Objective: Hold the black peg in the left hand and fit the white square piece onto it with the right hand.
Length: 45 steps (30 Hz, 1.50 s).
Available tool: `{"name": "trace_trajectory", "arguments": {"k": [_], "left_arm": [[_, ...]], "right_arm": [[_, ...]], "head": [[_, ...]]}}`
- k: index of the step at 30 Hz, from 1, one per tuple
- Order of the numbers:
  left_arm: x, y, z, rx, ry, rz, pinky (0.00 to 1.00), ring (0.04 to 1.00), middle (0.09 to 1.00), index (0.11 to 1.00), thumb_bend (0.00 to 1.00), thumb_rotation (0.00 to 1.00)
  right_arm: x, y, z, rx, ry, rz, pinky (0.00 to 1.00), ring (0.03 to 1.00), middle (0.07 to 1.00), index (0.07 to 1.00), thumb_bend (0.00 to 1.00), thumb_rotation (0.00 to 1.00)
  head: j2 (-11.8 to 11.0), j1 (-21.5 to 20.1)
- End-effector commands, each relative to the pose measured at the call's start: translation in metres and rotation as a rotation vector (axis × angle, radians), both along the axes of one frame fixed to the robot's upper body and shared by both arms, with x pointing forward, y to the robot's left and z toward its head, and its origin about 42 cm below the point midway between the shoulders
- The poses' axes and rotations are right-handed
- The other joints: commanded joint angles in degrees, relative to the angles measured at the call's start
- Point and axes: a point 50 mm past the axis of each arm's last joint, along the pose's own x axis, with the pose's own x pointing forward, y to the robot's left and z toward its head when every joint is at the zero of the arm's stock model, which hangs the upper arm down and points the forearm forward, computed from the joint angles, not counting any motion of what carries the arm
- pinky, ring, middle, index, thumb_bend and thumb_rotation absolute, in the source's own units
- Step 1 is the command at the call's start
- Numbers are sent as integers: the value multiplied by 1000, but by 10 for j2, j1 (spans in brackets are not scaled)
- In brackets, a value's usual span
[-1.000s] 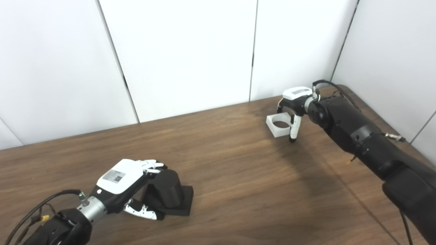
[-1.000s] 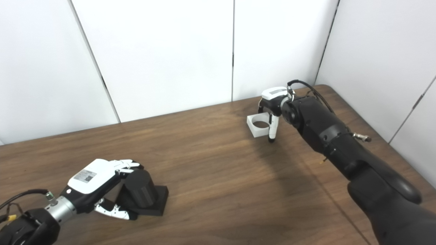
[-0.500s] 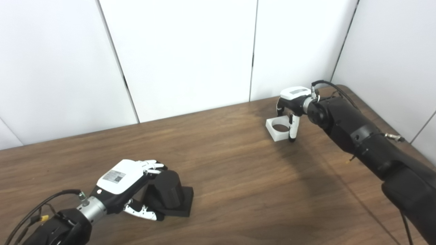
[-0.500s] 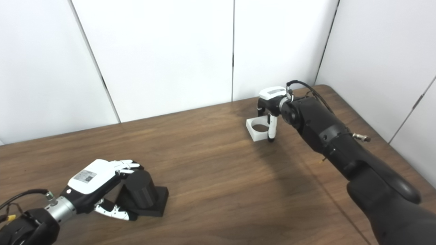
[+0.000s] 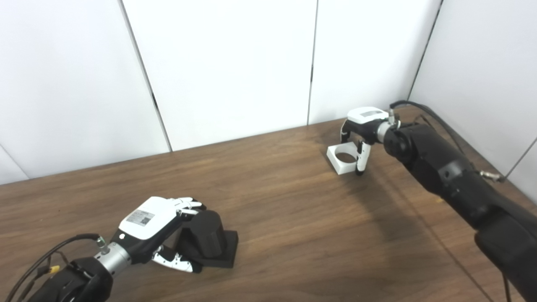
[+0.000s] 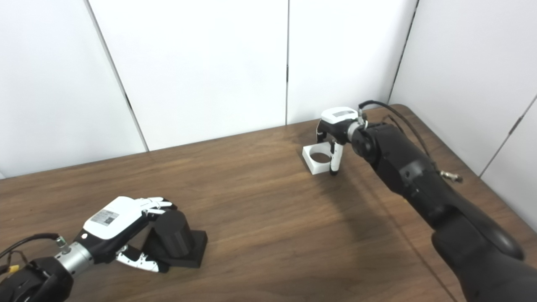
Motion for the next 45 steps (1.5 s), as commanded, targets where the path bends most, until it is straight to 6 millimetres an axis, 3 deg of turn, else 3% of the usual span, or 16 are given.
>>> {"name": "trace_trajectory", "arguments": {"k": [1, 16, 30, 38, 45], "left_arm": [[-16, 19, -32, 168, 106, -14, 815, 884, 850, 490, 524, 60], [-13, 8, -30, 174, 112, -18, 822, 903, 860, 490, 524, 64], [-9, -11, -23, 180, 131, -7, 846, 917, 875, 491, 524, 67], [-7, -22, -22, 188, 106, -12, 831, 919, 876, 491, 524, 70], [-5, -29, -22, 192, 116, -2, 837, 931, 886, 491, 523, 72]], "right_arm": [[8, 5, 33, 47, -111, 12, 811, 867, 787, 480, 521, 125], [-14, 18, 57, 156, -212, 122, 766, 855, 784, 480, 518, 123], [-29, 44, 80, 192, -239, 274, 782, 859, 784, 480, 519, 124], [-38, 71, 92, 193, -242, 400, 752, 844, 777, 480, 519, 127], [-45, 95, 102, 195, -244, 498, 718, 830, 769, 479, 520, 127]], "head": [[1, -1], [24, 82], [45, 164], [53, 205], [55, 217]]}}
